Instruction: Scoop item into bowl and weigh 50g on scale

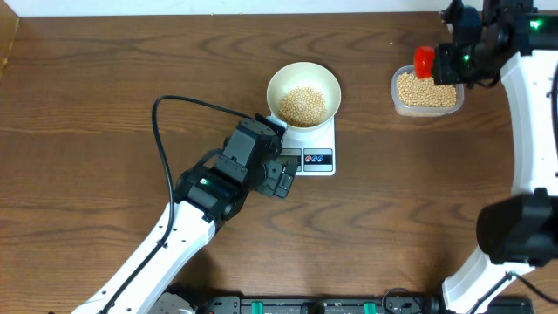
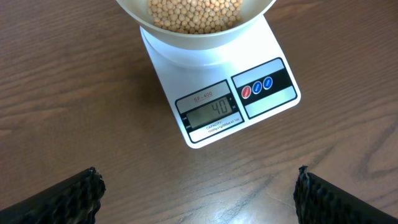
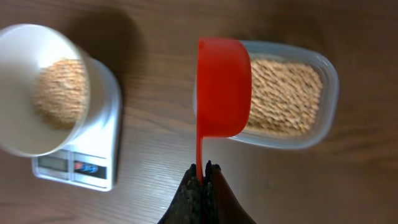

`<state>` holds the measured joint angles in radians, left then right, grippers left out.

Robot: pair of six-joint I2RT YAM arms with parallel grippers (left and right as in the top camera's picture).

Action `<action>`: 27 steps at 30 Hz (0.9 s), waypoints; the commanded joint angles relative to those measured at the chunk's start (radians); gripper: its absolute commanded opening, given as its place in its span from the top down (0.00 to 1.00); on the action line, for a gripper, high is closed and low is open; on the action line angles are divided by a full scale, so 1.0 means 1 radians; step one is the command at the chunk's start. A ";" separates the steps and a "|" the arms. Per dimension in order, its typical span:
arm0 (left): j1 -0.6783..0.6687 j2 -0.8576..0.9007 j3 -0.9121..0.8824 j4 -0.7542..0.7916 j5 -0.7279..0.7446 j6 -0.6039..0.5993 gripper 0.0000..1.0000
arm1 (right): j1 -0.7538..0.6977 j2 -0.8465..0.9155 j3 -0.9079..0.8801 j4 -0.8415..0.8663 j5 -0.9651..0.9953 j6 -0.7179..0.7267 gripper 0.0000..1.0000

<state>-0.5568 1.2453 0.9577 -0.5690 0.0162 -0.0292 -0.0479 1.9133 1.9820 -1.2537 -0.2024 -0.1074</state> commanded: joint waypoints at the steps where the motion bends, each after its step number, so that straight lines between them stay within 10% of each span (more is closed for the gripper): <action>1: 0.006 -0.002 -0.009 0.000 -0.013 -0.002 0.00 | -0.008 0.096 0.011 -0.024 0.111 0.041 0.99; 27: 0.006 -0.002 -0.009 0.000 -0.013 -0.002 0.00 | -0.027 0.249 0.010 0.011 -0.021 0.053 0.99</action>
<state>-0.5568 1.2453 0.9577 -0.5686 0.0162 -0.0292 -0.0563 2.1536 1.9827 -1.2388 -0.1356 -0.0376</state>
